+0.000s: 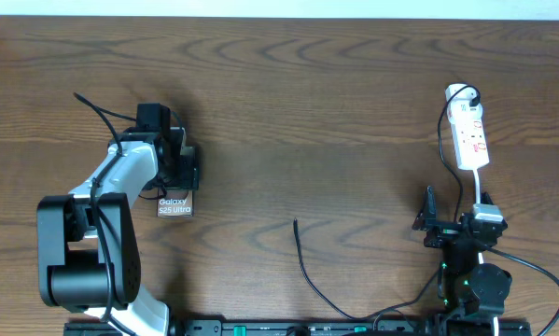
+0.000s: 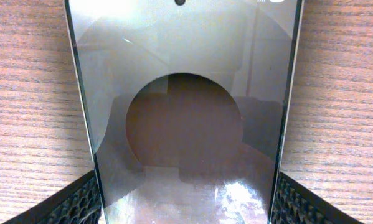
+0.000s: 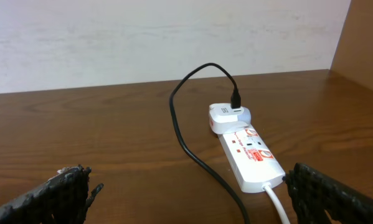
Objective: Plug charger to phone and switch on socket
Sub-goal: 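Close the left gripper on the phone's lower edge, then lift the phone out of the stand and raise it with left gripper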
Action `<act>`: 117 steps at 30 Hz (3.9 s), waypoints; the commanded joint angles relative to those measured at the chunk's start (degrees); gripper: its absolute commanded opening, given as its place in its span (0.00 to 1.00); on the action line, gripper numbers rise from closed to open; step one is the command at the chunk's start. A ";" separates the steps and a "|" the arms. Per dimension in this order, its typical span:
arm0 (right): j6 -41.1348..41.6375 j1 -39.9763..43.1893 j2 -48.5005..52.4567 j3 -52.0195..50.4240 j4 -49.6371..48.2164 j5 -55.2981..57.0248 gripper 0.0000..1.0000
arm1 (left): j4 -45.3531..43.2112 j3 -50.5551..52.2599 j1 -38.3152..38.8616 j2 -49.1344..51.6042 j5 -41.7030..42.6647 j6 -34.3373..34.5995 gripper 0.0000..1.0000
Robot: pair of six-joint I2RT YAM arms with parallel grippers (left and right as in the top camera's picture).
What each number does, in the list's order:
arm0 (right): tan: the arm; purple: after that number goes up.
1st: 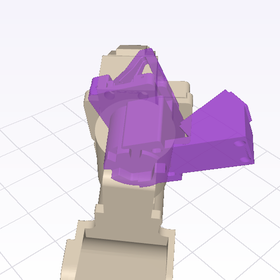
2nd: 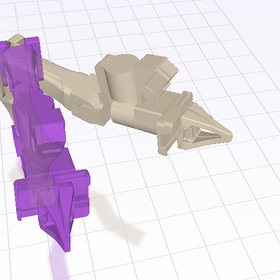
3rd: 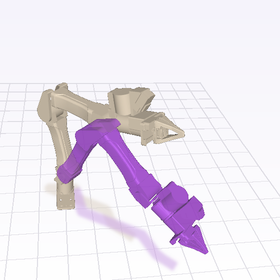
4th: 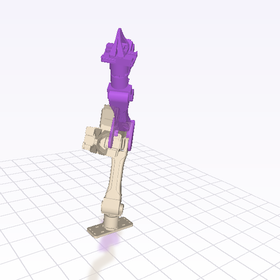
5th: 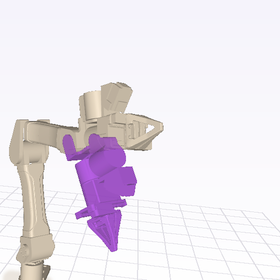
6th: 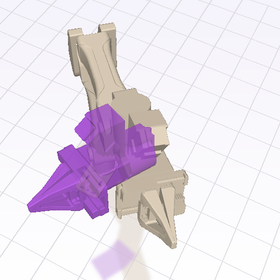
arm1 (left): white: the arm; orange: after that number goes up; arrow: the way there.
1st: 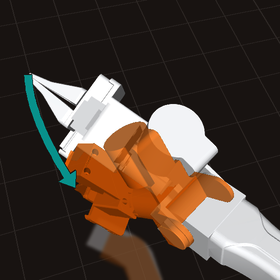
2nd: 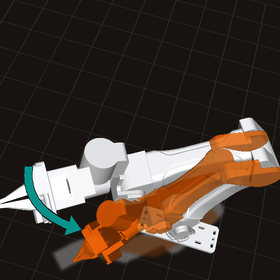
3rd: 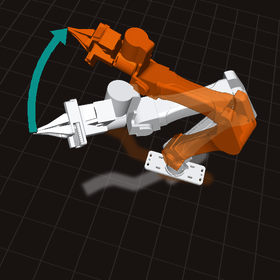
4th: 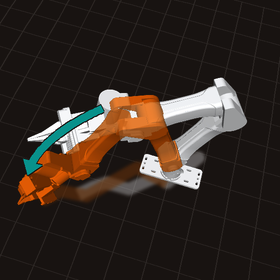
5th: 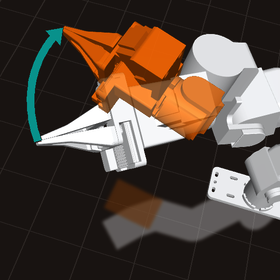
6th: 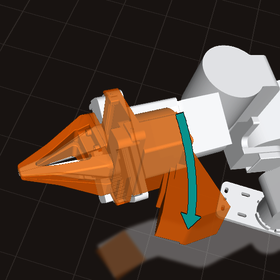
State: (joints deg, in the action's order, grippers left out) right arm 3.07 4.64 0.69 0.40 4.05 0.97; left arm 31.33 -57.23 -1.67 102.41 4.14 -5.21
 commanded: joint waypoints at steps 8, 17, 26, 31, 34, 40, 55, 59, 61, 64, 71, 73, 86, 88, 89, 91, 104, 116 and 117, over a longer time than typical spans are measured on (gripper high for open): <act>0.74 -0.24 -0.31 -0.09 0.20 0.37 0.99 | 0.44 1.62 0.13 0.48 0.35 -0.35 0.52; 0.74 -0.24 -0.31 -0.09 0.20 0.37 0.99 | -0.37 0.85 0.13 0.44 0.35 -0.35 0.11; 0.74 -0.24 -0.31 -0.09 0.20 0.37 0.99 | -0.15 -0.02 0.13 -4.04 0.37 -0.33 0.08; 0.74 -0.24 -0.31 -0.09 0.20 0.37 0.99 | -0.13 -0.02 0.13 -8.72 0.42 -0.09 0.07; 0.74 -0.24 -0.31 -0.09 0.20 0.37 0.99 | -0.11 -0.02 0.13 -11.58 0.52 2.05 0.08; 0.74 -0.24 -0.31 -0.09 0.20 0.37 0.99 | 0.50 -0.02 0.09 -13.60 16.35 9.33 0.08; 0.74 -0.24 -0.31 -0.09 0.20 0.37 0.99 | -15.67 -0.02 0.09 -13.73 64.74 54.77 0.07; 0.74 -0.24 -0.31 -0.09 0.20 0.37 0.99 | -26.51 -0.04 0.07 -13.73 73.02 73.85 0.07; 0.74 -0.24 -0.31 -0.09 0.20 0.37 0.99 | -30.58 -0.02 0.07 -13.73 74.40 82.23 0.07; 0.74 -0.24 -0.31 -0.09 0.20 0.37 0.99 | -38.53 -0.02 0.07 -13.73 75.43 95.27 0.08; 0.74 -0.24 -0.31 -0.09 0.20 0.37 0.99 | -55.06 -0.02 -0.17 -13.73 76.43 124.34 0.08; 0.74 -0.24 -0.31 -0.09 0.20 0.37 0.99 | -55.67 -0.09 -0.68 -13.81 75.34 124.85 0.07; 0.74 -0.24 -0.31 -0.09 0.20 0.37 0.99 | -55.69 -0.07 -2.67 -13.81 75.82 124.82 0.07; 0.72 -0.24 -0.31 -0.09 0.20 0.37 0.99 | -55.69 -0.07 -2.67 -13.81 75.82 124.82 0.07; 0.74 -0.24 -0.31 -0.09 0.20 0.37 0.99 | -55.69 -0.07 -2.67 -13.81 75.82 124.82 0.08; 0.74 -0.24 -0.31 -0.09 0.20 0.37 0.99 | -55.69 -0.07 -2.67 -13.81 75.82 124.82 0.07; 0.74 -0.24 -0.31 -0.09 0.20 0.37 0.99 | -55.69 -0.07 -2.67 -13.81 75.82 124.82 0.07; 0.72 -0.24 -0.31 -0.09 0.09 0.39 0.99 | -55.69 -0.07 -2.67 -13.81 75.82 124.82 0.07; 0.72 -0.24 -0.31 -0.09 0.09 0.39 0.99 | -55.69 -0.07 -2.67 -13.81 75.80 124.82 0.07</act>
State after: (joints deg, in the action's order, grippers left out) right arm 3.07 4.64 0.69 0.40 4.03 1.08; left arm -23.75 -56.49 -4.12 90.04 78.13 115.94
